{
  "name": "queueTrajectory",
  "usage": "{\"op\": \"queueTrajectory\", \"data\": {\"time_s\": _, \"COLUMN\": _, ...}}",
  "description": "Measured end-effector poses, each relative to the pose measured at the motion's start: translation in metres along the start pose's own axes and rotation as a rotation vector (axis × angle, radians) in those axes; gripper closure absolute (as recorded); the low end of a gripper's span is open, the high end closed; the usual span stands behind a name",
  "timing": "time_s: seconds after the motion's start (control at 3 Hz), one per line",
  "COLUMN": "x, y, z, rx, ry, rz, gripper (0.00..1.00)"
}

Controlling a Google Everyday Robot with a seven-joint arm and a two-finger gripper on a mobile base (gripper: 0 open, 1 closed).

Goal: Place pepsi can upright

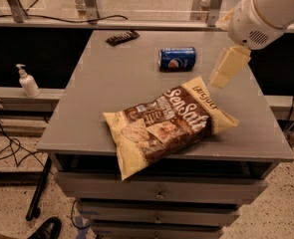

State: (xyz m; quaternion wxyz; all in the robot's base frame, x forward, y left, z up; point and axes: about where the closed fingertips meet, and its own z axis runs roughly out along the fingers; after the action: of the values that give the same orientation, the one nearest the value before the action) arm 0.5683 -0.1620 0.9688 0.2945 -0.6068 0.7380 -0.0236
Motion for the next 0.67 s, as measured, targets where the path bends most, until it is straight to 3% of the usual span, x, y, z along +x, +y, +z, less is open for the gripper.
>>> {"op": "queueTrajectory", "data": {"time_s": 0.33, "x": -0.006, "y": -0.022, "z": 0.017, "rx": 0.015, "ry": -0.038, "rz": -0.008, "gripper": 0.00}}
{"op": "queueTrajectory", "data": {"time_s": 0.67, "x": -0.012, "y": -0.045, "z": 0.046, "rx": 0.015, "ry": -0.036, "rz": -0.032, "gripper": 0.00}}
